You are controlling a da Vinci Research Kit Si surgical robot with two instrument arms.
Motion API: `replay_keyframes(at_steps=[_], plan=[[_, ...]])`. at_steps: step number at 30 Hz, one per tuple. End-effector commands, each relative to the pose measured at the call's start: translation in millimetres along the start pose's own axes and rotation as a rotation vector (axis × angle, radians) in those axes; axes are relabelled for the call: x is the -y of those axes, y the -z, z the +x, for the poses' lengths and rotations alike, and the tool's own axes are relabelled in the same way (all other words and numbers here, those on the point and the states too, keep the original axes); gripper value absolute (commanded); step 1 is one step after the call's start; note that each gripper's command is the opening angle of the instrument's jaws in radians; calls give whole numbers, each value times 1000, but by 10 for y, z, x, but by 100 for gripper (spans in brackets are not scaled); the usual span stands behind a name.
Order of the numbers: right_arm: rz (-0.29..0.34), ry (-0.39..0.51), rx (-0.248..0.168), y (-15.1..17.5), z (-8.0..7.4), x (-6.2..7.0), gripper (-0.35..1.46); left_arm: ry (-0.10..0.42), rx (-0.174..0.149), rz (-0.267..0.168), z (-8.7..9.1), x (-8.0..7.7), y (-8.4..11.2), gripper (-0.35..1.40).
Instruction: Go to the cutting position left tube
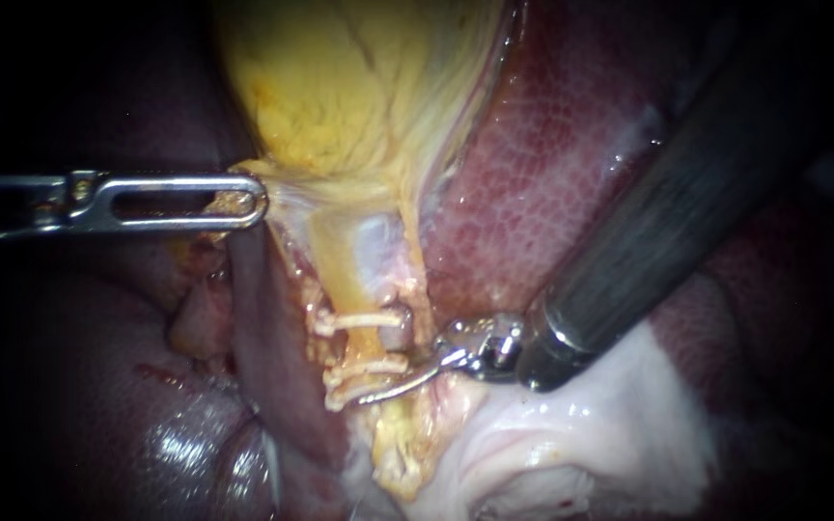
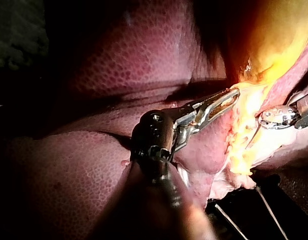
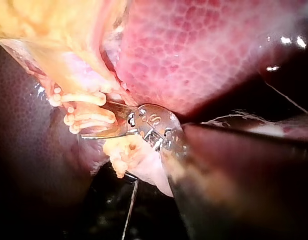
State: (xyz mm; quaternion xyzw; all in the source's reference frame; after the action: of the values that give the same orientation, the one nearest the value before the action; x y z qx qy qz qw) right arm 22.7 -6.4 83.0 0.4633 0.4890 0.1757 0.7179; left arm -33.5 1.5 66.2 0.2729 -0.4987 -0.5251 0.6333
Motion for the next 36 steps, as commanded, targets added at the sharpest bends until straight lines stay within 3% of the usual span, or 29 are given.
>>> replay_keyframes(at_steps=[1,8,19,29,33,36], plan=[[0,-3,-1,3,2,1,121,0,0,1,0,0,0,-35],[-1,-11,-7,17,12,4,121,0,0,1,0,0,0,-35],[-4,-13,-9,8,17,4,121,0,0,1,0,0,0,-35],[21,-13,-56,-8,26,16,123,0,0,1,0,0,0,-35],[96,-11,-76,-11,29,23,123,0,0,2,0,0,0,-35],[153,-12,-63,-11,28,29,125,0,0,2,0,0,0,-35]])
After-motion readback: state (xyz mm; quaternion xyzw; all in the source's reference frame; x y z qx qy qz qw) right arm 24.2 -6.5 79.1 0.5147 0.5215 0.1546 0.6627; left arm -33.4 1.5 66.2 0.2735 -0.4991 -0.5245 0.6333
